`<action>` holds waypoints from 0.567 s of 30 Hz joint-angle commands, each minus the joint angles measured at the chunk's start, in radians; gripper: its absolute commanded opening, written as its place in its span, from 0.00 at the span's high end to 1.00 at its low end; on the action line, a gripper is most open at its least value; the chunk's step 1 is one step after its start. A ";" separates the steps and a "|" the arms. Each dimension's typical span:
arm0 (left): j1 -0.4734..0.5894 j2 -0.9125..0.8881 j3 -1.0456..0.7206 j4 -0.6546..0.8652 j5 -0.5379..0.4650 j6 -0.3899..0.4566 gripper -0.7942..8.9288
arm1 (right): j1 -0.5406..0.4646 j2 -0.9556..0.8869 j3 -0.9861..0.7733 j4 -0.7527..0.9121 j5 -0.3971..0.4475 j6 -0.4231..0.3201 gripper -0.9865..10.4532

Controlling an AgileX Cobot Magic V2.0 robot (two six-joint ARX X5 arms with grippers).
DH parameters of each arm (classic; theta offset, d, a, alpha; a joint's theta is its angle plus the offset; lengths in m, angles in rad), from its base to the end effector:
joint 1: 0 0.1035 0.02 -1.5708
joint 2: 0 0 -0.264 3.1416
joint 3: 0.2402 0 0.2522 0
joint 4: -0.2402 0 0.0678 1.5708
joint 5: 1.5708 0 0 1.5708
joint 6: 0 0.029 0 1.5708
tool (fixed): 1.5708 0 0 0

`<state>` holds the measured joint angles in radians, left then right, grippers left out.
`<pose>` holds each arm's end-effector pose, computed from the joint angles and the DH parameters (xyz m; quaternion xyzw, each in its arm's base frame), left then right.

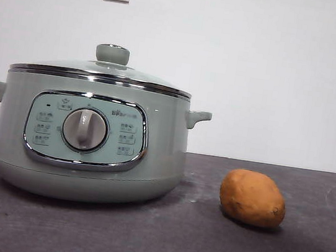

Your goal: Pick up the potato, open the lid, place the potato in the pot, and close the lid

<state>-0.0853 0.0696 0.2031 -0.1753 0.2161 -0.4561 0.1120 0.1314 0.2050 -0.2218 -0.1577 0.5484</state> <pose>0.0866 -0.0136 0.2099 -0.2248 0.0542 -0.1415 0.9626 0.0924 0.0150 0.2017 0.2692 0.1075 0.1090 0.9508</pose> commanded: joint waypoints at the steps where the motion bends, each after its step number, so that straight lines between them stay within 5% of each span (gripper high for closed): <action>1: 0.002 0.050 0.068 -0.023 -0.001 0.100 0.92 | 0.000 0.069 0.083 -0.027 -0.001 -0.090 0.92; 13: 0.002 0.410 0.451 -0.266 0.003 0.378 0.92 | 0.000 0.433 0.452 -0.179 -0.009 -0.327 0.92; 17: 0.002 0.533 0.571 -0.388 0.030 0.434 0.92 | 0.000 0.557 0.572 -0.283 -0.111 -0.425 0.92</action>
<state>-0.0853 0.5850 0.7582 -0.5457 0.2325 -0.0750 0.1120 0.6632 0.7540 -0.4881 -0.2417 0.1955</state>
